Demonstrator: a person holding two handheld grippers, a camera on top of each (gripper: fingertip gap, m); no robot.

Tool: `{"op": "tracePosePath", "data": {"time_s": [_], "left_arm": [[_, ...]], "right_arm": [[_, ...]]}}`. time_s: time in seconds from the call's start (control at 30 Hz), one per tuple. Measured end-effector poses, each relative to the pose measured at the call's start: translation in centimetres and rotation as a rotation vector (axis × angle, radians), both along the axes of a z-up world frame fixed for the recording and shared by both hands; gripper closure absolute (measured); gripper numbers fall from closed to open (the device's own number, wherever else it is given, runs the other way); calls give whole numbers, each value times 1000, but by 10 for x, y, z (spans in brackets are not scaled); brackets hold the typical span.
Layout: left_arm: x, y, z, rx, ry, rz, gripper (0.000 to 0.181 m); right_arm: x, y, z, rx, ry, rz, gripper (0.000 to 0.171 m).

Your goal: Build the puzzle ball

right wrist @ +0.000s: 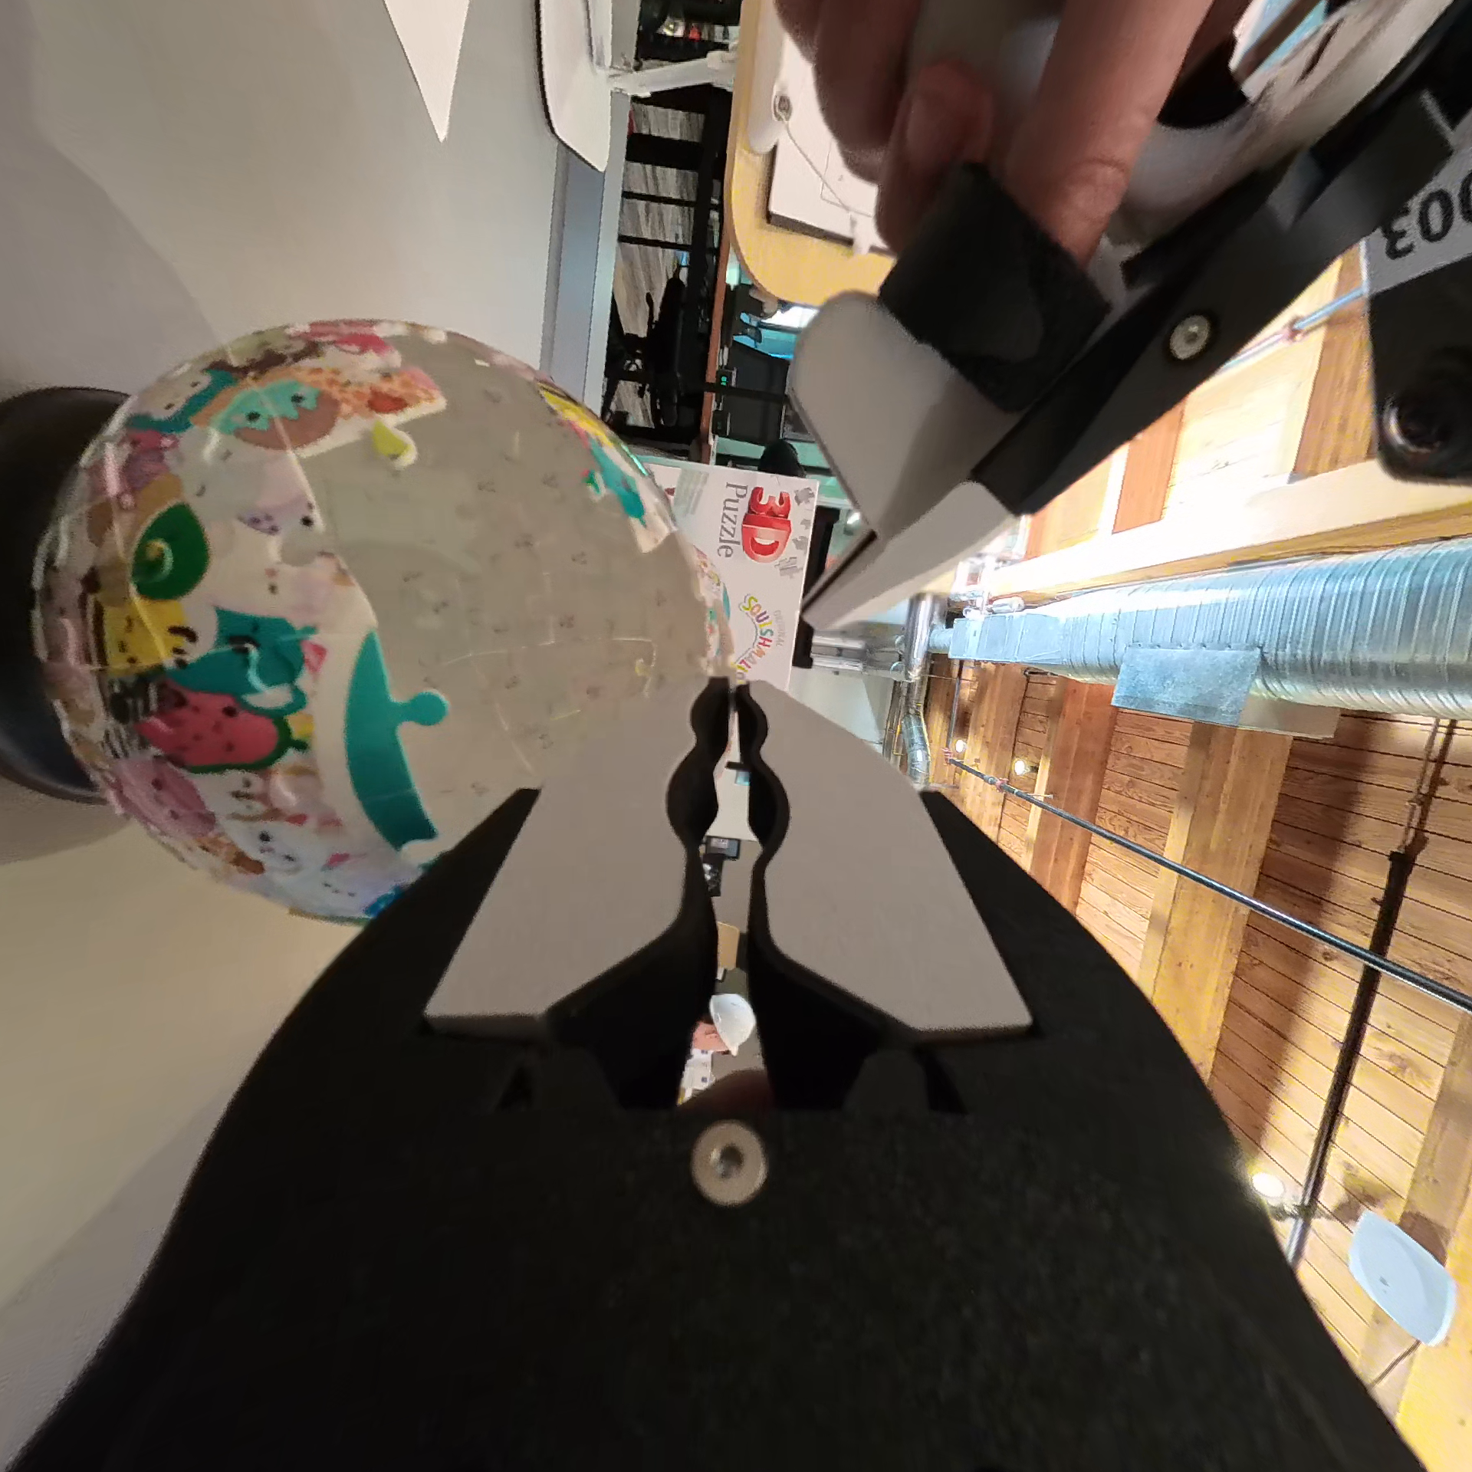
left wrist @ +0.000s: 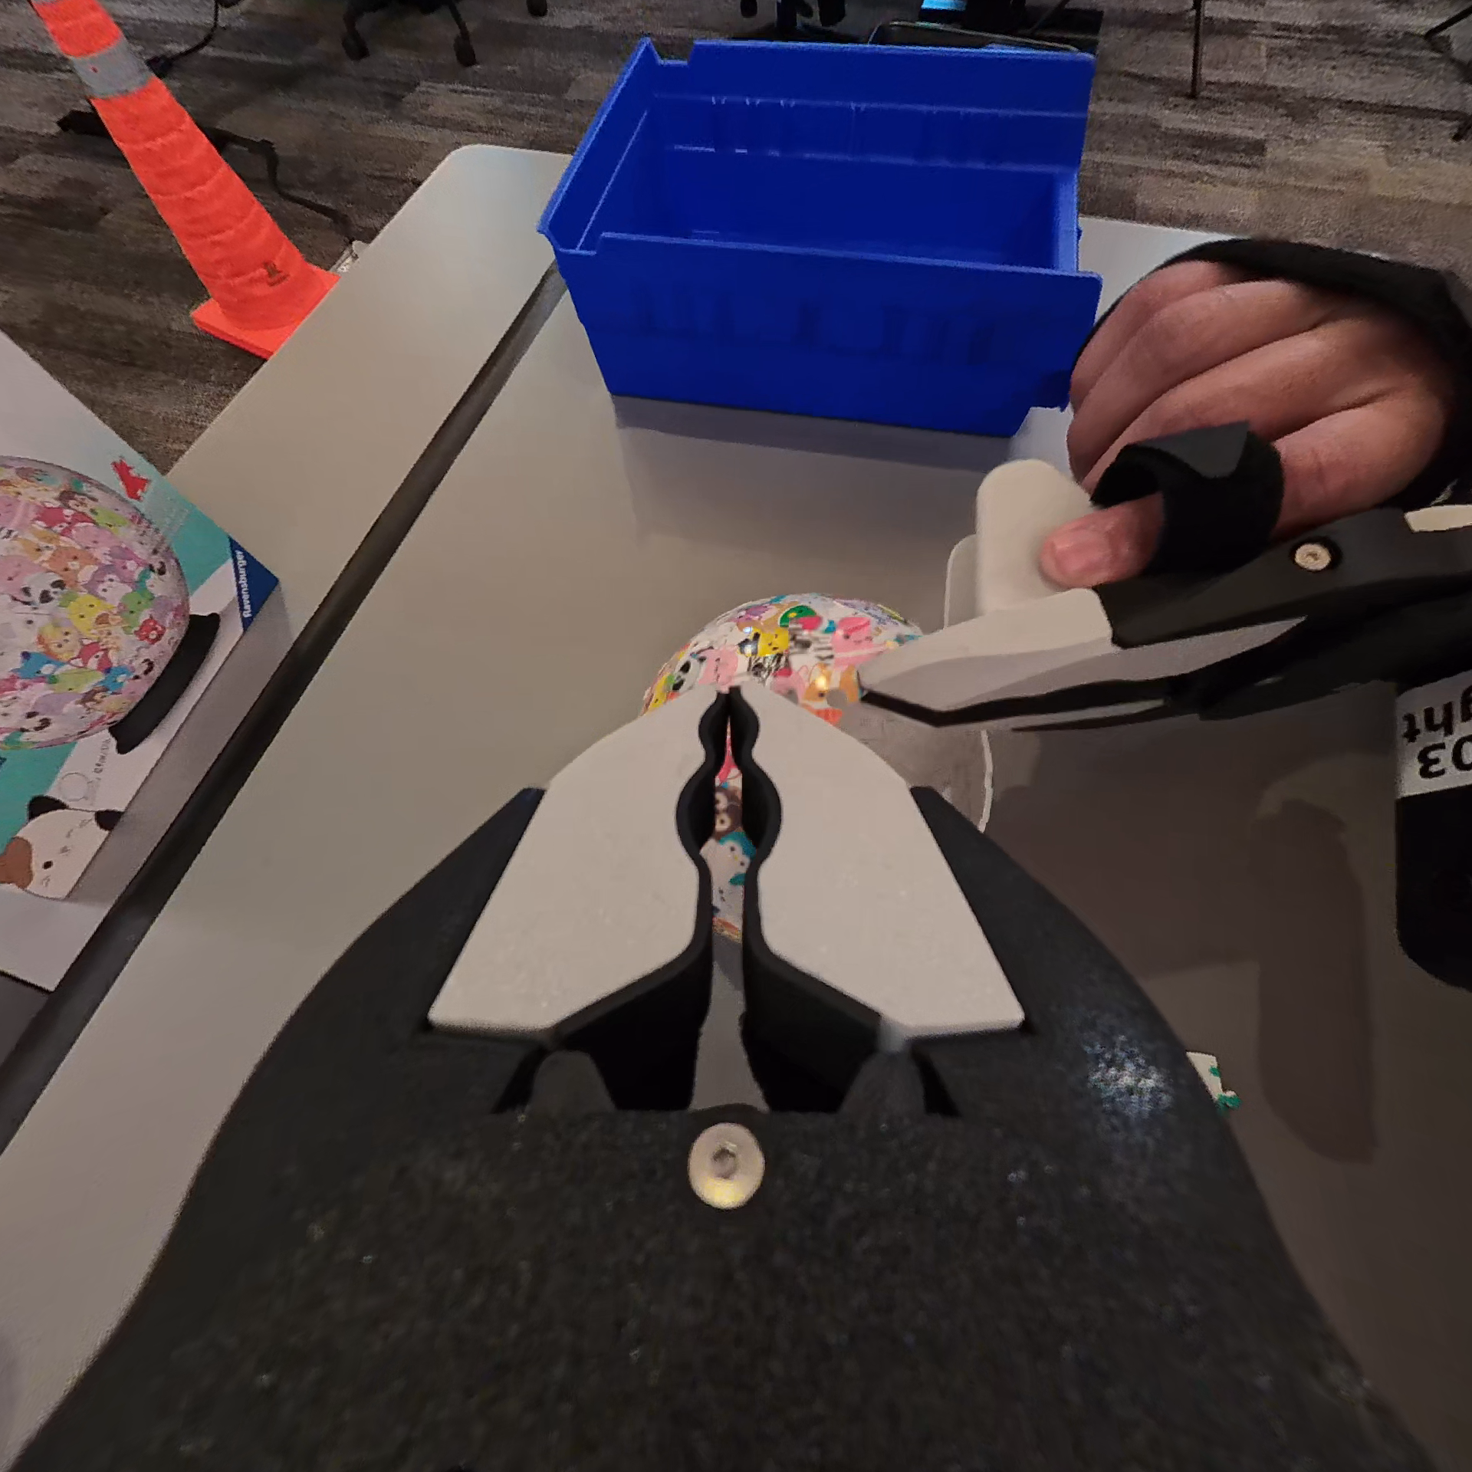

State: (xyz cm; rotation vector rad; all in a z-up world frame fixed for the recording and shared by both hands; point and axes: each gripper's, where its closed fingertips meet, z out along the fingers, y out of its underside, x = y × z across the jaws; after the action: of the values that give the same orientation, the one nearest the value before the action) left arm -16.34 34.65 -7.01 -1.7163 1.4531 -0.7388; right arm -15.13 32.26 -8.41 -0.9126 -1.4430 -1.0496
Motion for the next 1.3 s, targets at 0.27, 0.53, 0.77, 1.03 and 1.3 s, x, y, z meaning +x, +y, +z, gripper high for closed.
{"op": "tracePosePath", "data": {"time_s": [0.27, 0.53, 0.77, 1.03, 1.3], "left_arm": [[-18, 1, -4, -20, 2, 53, 181], [-30, -12, -15, -74, -54, 72, 181], [-3, -23, -12, 49, 29, 11, 158], [14, -6, -24, 286, 219, 38, 158], [21, -1, -26, 395, 313, 45, 159]], "right_arm": [[12, -37, 21, -165, 285, 69, 169], [-5, -129, -18, -1304, 1097, 294, 169], [-10, -135, -76, -1736, 1324, 152, 169], [6, -116, -66, -1513, 1374, 219, 169], [18, -119, -63, -1478, 1368, 236, 169]]}}
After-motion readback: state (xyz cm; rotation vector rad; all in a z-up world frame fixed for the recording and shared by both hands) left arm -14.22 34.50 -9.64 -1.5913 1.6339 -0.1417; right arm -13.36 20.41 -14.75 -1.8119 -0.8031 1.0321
